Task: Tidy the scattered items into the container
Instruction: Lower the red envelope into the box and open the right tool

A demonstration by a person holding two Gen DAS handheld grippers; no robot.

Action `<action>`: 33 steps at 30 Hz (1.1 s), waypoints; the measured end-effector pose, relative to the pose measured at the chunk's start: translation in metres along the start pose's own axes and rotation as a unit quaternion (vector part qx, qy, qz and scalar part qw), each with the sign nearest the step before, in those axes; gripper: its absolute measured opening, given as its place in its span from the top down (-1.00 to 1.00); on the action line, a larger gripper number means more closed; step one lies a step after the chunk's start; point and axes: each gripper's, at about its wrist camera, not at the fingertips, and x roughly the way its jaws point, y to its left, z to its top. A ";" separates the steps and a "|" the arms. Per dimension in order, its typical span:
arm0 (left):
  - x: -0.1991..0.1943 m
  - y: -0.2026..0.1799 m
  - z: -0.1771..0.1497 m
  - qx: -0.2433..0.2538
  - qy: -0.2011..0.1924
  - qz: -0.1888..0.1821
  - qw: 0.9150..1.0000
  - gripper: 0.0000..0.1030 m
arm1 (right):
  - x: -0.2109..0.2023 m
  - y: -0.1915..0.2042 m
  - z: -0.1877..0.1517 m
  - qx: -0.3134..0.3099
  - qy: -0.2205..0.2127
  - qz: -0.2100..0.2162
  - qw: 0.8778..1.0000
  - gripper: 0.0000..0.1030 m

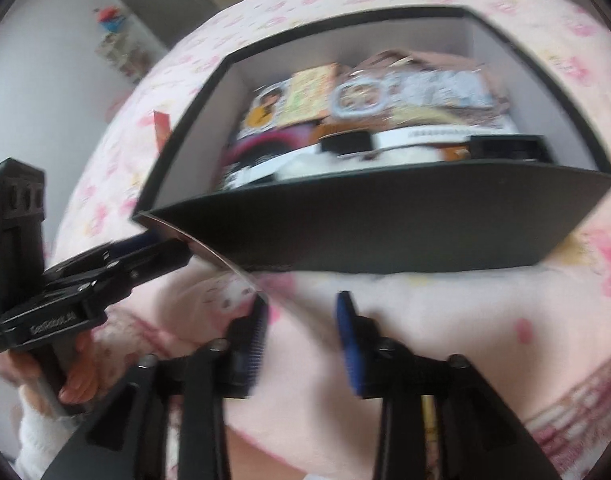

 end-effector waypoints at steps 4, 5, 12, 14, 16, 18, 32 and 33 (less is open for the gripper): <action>-0.001 -0.003 -0.001 -0.005 -0.005 0.010 1.000 -0.22 | -0.014 0.002 -0.004 -0.008 -0.064 -0.071 0.995 0.21; -0.001 -0.003 -0.002 -0.005 -0.006 0.011 1.000 -0.22 | -0.012 0.003 -0.005 -0.013 -0.063 -0.076 0.995 0.21; -0.004 -0.001 -0.008 -0.016 0.006 -0.024 1.000 -0.22 | 0.001 -0.009 -0.006 0.016 -0.024 -0.020 0.999 0.21; -0.007 0.004 -0.012 -0.032 0.016 -0.056 0.998 -0.21 | -0.002 -0.009 -0.006 0.025 -0.048 -0.041 0.998 0.21; -0.013 0.008 -0.016 -0.045 0.001 -0.039 0.998 -0.21 | -0.009 -0.011 -0.010 0.033 -0.073 -0.065 0.995 0.21; -0.018 0.013 -0.018 -0.063 -0.014 -0.021 0.998 -0.21 | -0.009 -0.014 -0.011 0.040 -0.066 -0.052 0.996 0.21; 0.013 -0.012 -0.035 -0.035 0.038 0.012 0.999 -0.15 | 0.027 -0.012 -0.001 0.046 0.002 0.044 0.998 0.21; 0.011 -0.014 -0.037 -0.032 0.037 0.019 0.999 -0.06 | 0.026 -0.011 -0.002 0.042 0.004 0.045 0.998 0.28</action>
